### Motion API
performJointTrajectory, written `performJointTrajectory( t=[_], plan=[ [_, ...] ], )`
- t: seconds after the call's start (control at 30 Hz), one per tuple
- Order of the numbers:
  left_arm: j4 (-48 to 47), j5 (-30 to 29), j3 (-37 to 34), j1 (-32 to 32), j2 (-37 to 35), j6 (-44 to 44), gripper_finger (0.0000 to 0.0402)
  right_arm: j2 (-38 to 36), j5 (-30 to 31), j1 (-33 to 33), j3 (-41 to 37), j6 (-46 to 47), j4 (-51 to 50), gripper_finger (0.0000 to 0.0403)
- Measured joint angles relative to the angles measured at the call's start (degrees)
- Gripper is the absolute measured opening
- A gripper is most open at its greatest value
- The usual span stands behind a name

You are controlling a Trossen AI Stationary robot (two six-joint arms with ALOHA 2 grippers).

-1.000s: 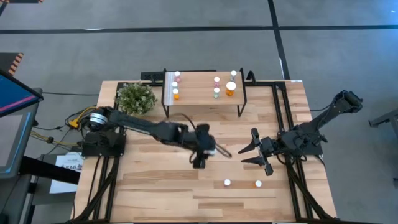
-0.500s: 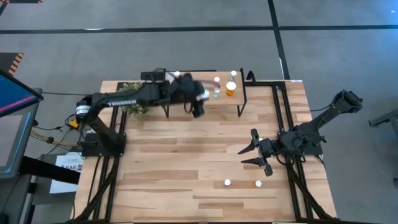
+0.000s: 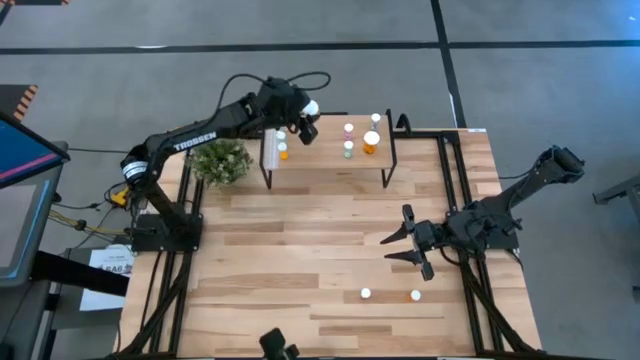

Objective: Pick and place medicine bottles onto shelf by color
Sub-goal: Put the big orange pill bottle on the shelf

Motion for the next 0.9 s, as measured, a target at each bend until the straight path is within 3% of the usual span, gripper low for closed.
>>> performJointTrajectory(
  t=[0.33,0.9],
  plan=[
    [1.81,3.2,-0.13,1.68,7.42,-0.12,0.0181,-0.02,0.06,-0.15,0.0,1.05,-0.67,0.0182],
    [0.07,3.21,-0.09,1.72,10.35,-1.82,0.0196,-0.02,0.06,-0.15,0.0,1.46,-1.13,0.0182]
  ],
)
